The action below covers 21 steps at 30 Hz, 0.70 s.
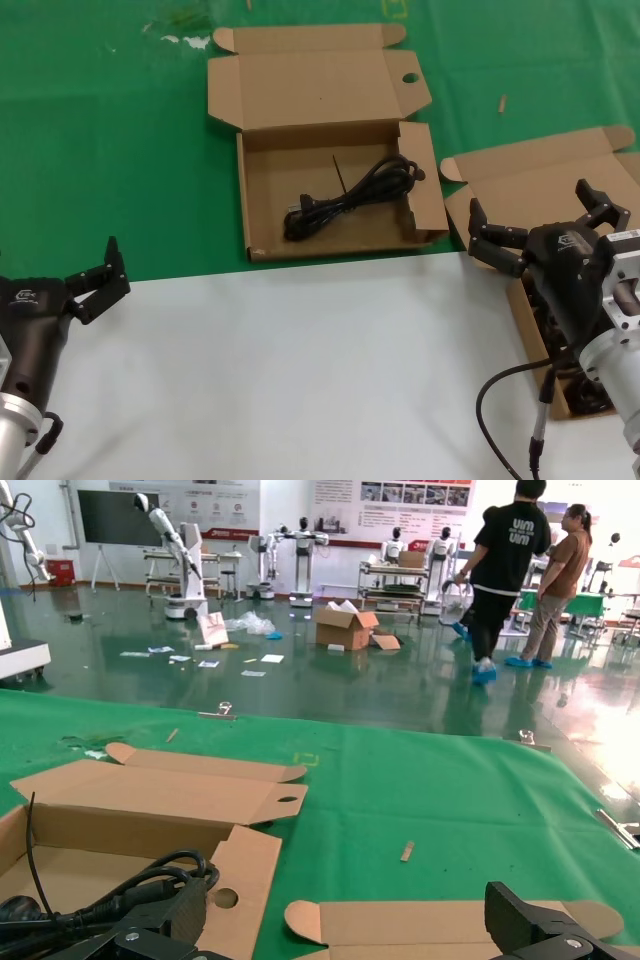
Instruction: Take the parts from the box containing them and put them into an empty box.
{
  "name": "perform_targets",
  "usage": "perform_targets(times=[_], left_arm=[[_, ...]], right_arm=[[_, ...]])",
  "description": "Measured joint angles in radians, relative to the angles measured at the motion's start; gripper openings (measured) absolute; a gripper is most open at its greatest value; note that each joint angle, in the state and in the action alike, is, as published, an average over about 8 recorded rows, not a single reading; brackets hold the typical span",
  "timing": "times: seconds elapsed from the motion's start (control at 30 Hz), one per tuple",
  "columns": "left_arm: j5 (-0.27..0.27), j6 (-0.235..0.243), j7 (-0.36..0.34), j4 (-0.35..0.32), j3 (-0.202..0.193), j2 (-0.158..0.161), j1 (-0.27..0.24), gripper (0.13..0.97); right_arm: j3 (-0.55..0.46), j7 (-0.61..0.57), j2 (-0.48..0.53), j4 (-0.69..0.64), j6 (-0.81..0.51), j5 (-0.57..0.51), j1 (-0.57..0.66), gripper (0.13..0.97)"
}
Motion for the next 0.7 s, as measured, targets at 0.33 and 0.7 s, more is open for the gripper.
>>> perform_targets(times=[0.33, 0.7], left_arm=[[0.0, 0.0, 0.0, 0.0, 0.0, 0.0, 0.0, 0.966], [0.0, 0.0, 0.0, 0.0, 0.0, 0.0, 0.0, 0.966]], right_arm=[[0.0, 0.0, 0.0, 0.0, 0.0, 0.0, 0.0, 0.966], [0.0, 0.0, 0.0, 0.0, 0.0, 0.0, 0.0, 0.966]])
